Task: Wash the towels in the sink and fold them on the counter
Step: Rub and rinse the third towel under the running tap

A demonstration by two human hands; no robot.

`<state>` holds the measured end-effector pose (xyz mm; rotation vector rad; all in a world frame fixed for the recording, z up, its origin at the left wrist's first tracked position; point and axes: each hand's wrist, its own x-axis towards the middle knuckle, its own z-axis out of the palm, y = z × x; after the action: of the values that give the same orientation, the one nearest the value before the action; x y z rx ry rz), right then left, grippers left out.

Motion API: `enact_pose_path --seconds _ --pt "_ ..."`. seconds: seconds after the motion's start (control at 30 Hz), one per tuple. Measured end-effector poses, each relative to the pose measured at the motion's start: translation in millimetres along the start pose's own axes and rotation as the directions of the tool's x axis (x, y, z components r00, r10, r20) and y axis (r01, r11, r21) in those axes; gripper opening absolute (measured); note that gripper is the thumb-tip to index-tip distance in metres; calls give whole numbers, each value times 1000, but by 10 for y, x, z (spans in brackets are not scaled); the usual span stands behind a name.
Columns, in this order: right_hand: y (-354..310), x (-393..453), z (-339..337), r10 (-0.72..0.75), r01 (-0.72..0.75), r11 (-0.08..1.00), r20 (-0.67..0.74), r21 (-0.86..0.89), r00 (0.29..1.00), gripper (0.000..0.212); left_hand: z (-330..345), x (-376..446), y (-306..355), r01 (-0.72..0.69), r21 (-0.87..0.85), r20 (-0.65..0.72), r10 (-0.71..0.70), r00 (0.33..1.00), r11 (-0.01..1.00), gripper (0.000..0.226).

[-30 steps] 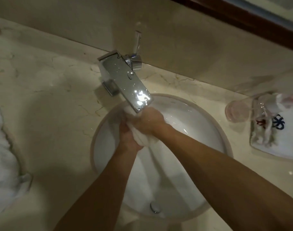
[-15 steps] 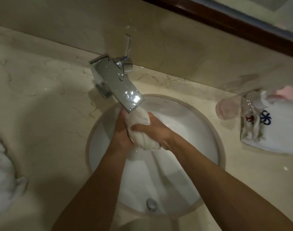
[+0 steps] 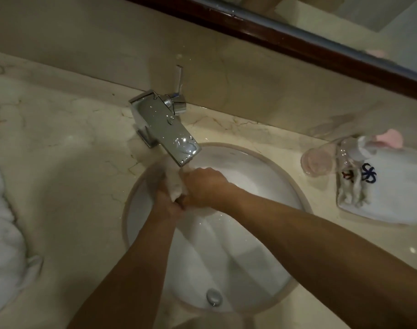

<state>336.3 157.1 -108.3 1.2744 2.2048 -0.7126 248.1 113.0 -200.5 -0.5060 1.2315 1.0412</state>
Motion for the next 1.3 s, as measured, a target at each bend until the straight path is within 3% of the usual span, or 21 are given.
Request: enact_pose_path --seconds 0.1,0.17,0.3,0.4,0.43,0.5,0.53,0.57,0.67,0.73,0.77,0.83,0.93,1.0,1.07,1.2,1.3 --pt "-34 203 -148 -1 22 983 114 -183 994 60 -48 -40 -82 -88 -94 149 101 984 992 41" --pt "-24 295 -259 91 -71 992 202 -103 975 44 -29 -86 -59 -115 -74 103 122 987 991 40" --pt "10 325 -269 128 -132 991 139 20 982 35 -30 -401 -48 -137 273 40 131 991 952 28" --pt "13 231 -164 111 -118 984 62 132 992 49 -113 -661 16 -166 516 -1 194 981 840 30" --pt "20 187 -153 107 -115 981 59 157 993 61 -128 -760 60 -195 638 17 239 971 745 38" --pt "70 61 -146 97 -104 971 43 213 994 72 -145 -1005 173 -317 892 181 390 903 321 47" --pt "108 8 -137 93 -96 966 23 240 995 73 -122 -1165 230 -379 920 300 449 842 97 45" --pt "149 -43 -137 87 -84 962 -2 262 996 73 -65 -1346 292 -443 895 417 468 779 -59 41" --pt "180 -194 -150 99 -85 947 -30 309 995 74 241 -1827 486 -666 696 704 437 559 -268 37" --pt "216 -307 -189 116 -91 934 -53 344 992 68 541 -1891 630 -688 568 819 384 425 -451 30" --pt "240 -358 -211 119 -89 926 -60 367 991 63 708 -1872 697 -637 517 856 356 375 -572 26" --pt "290 -446 -257 122 -90 906 -53 415 991 55 1026 -1770 819 -404 445 877 300 375 -799 30" --pt "317 -523 -317 109 -83 898 -36 431 993 58 1311 -1502 954 -72 268 811 185 555 -961 50" --pt "331 -536 -339 102 -70 896 -50 438 994 62 1391 -1346 1017 60 206 735 195 649 -977 62" --pt "332 -556 -353 114 -79 884 -50 460 992 74 1403 -1274 1058 188 167 687 251 682 -968 70" --pt "296 -607 -351 154 -104 847 -53 521 987 81 1428 -1285 1081 339 71 733 279 620 -938 82" --pt "265 -634 -311 188 -120 802 -56 586 981 55 1412 -1310 1134 366 78 776 287 562 -927 84"
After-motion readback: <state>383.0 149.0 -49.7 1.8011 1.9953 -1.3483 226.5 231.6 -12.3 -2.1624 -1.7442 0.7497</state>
